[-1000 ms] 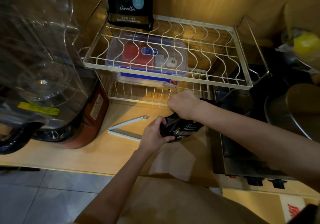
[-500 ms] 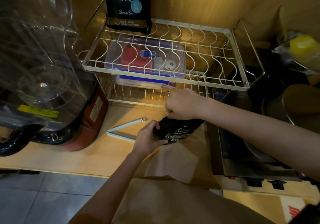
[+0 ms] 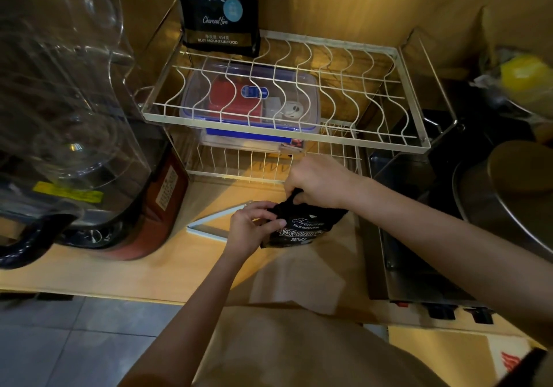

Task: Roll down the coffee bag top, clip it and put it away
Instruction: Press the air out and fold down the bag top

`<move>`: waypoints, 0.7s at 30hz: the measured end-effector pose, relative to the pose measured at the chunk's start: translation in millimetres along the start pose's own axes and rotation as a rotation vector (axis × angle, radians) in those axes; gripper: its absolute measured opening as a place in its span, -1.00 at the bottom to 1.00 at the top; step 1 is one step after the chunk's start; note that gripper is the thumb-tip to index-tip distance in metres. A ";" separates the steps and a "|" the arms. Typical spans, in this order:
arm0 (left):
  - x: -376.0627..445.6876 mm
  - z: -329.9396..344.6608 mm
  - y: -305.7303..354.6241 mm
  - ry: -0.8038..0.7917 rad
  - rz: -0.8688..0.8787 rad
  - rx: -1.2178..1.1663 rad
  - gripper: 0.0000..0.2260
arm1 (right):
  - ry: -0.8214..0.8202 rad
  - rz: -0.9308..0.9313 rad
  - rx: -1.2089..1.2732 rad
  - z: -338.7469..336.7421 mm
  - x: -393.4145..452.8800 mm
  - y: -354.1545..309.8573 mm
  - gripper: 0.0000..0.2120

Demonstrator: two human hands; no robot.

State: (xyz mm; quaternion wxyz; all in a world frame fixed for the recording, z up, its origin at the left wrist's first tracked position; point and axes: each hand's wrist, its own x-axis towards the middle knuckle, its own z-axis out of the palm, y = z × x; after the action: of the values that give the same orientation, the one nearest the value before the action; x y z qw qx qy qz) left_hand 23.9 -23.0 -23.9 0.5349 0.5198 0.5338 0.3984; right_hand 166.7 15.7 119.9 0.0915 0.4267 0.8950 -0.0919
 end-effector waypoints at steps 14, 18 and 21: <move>5.2 1.1 25.4 -0.050 0.030 0.025 -0.97 | -0.013 0.081 0.047 5.6 -5.8 17.3 -0.78; 8.3 -4.7 24.9 -0.071 -0.013 -0.009 -0.86 | 0.049 0.052 0.104 10.0 -10.5 20.6 -0.83; 12.3 -15.2 21.1 -0.077 -0.078 -0.062 -0.84 | 0.061 0.098 0.325 13.7 -19.2 33.2 -0.84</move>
State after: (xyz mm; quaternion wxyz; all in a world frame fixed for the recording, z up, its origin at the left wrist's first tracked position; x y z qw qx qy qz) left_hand 13.1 -5.9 -3.4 0.5862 0.4968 0.5198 0.3733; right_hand 205.6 18.6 108.4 -0.0016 0.4816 0.8489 -0.2177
